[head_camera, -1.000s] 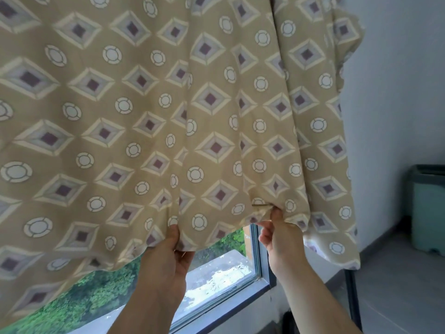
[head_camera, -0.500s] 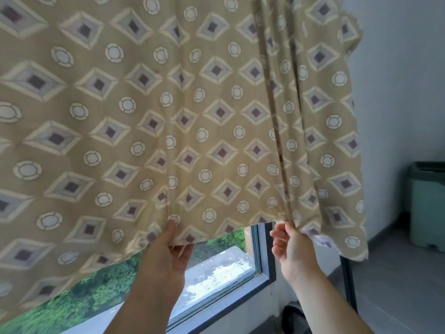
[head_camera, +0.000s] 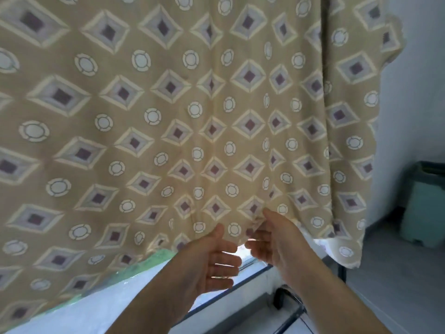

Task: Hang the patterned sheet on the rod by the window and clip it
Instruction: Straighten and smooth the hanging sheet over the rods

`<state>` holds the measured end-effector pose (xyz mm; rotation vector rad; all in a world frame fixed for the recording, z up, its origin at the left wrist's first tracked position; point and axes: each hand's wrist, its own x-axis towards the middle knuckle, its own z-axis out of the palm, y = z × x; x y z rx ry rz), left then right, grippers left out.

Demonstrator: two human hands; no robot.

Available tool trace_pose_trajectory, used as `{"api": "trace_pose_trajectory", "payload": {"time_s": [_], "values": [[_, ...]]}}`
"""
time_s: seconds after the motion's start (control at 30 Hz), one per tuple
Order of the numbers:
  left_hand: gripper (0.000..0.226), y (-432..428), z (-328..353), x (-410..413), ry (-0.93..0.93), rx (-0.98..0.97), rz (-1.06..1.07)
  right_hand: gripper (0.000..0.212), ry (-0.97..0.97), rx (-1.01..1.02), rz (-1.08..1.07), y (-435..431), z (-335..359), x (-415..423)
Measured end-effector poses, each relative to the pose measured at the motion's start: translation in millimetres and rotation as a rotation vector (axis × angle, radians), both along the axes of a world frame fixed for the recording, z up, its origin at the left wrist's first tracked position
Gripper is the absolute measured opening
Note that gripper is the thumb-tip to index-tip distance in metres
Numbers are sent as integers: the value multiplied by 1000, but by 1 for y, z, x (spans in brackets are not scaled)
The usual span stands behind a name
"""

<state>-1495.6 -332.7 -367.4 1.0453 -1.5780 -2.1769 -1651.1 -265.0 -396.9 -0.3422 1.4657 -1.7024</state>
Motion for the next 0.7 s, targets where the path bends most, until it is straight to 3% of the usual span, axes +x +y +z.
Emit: {"api": "trace_pose_trajectory", "payload": {"time_s": [0.17,0.3,0.47,0.57,0.67,0.7], "values": [[40,-12,92,-16,64,-105,218,55,94,260,103,28,98,-8],[25,-21,181,-32,59,-158,290,31,40,227,33,40,200,-23],[29,-12,351,-80,61,-172,223,29,52,181,-59,55,368,-67],[39,15,470,-97,141,-341,243,28,134,145,-60,68,468,-94],[22,57,588,-97,351,-619,208,17,255,47,-102,79,552,-112],[33,64,620,-98,366,-695,147,15,262,-7,-136,82,575,-118]]}}
